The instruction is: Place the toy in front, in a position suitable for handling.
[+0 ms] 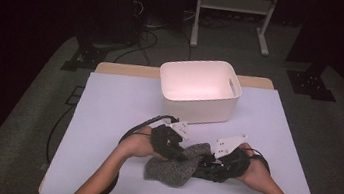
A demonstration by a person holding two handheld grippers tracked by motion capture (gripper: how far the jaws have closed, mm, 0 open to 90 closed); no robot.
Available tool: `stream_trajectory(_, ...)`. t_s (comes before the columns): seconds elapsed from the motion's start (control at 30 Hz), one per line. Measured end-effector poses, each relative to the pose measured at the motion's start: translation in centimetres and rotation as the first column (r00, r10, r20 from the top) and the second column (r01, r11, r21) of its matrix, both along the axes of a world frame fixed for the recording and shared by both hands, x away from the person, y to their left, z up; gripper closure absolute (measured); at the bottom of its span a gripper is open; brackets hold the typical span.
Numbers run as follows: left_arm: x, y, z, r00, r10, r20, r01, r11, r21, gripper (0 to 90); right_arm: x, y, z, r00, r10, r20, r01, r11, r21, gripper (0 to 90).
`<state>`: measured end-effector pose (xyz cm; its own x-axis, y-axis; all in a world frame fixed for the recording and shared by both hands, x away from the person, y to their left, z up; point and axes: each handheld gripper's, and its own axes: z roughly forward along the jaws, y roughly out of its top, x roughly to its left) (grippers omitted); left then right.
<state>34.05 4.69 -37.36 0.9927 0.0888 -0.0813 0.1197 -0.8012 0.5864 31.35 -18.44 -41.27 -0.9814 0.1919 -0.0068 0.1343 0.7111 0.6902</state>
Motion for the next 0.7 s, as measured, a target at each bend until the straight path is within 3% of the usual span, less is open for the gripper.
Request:
stream_trajectory(0.17,-0.2,0.4,0.0,1.0,0.005,-0.001,-0.005,1.0,-0.002,78.7,-0.1,0.1,0.0,1.0,0.006,-0.002,-0.006,1.0,-0.031,54.5)
stream_trajectory(0.3,-0.3,1.0,-0.1,0.9999,0.012,-0.002,-0.012,0.9999,-0.012,78.4,-0.2,0.8,-1.3,0.9998,0.019,0.004,-0.018,0.993,-0.116,54.3)
stream_trajectory(0.4,-0.1,1.6,0.0,0.9994,0.031,-0.016,-0.032,0.9989,-0.034,78.4,0.1,1.0,-1.4,0.9997,0.024,-0.007,-0.024,0.995,-0.094,55.0)
stream_trajectory(0.5,0.2,2.6,0.4,0.9985,0.053,-0.013,-0.053,0.9978,-0.04,78.5,0.5,1.8,-1.4,0.9989,0.031,0.035,-0.027,0.995,-0.094,55.5)
stream_trajectory(0.7,0.7,4.2,1.3,0.9956,0.093,0.005,-0.093,0.9951,-0.033,78.4,2.5,4.8,-1.6,0.9972,0.068,0.031,-0.065,0.996,-0.064,55.3)
